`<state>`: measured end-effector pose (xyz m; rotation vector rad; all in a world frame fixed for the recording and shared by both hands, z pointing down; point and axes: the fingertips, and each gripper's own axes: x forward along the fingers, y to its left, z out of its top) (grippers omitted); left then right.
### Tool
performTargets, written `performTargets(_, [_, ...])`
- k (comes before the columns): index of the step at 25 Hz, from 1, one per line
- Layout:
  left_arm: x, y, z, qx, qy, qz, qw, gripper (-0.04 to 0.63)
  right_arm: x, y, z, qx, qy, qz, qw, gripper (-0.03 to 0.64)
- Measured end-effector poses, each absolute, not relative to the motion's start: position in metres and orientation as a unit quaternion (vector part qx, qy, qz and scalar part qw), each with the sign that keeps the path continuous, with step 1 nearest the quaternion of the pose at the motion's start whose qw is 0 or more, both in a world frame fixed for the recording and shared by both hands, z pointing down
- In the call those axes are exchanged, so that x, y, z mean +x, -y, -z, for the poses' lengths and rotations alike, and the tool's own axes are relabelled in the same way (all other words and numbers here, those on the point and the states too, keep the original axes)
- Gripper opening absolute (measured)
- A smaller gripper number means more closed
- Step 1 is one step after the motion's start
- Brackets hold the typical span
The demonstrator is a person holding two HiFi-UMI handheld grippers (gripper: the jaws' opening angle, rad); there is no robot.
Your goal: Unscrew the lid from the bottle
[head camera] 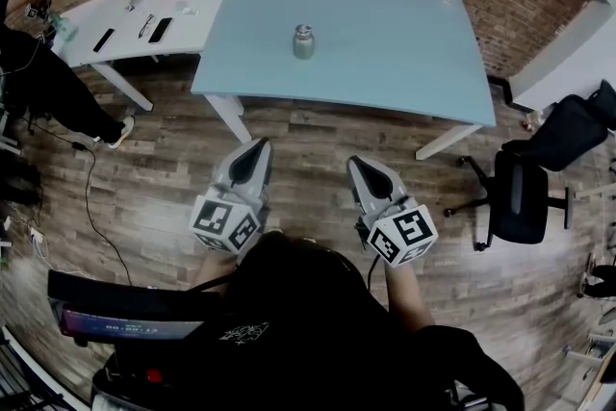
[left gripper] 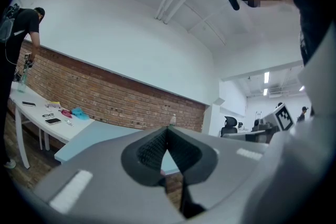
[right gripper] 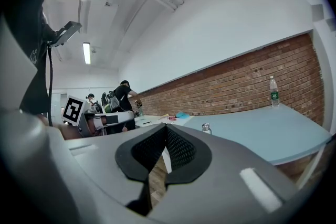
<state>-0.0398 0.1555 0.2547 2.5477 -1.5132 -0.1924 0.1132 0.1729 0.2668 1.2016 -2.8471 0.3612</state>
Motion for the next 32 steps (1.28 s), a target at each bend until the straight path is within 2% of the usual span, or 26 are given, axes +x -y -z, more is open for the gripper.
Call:
performTargets(9, [-0.064, -0.142, -0.262, 0.851, 0.511, 0.066, 0.099, 0.0, 0.094, -0.162, -0.271, 0.389, 0.913, -0.122, 0.026, 0.002])
performTargets(32, [-0.067, -0.094, -0.243, 0.874, 0.474, 0.068, 0.082, 0.0, 0.088, -0.129, -0.255, 0.42, 0.901, -0.106, 0.016, 0.002])
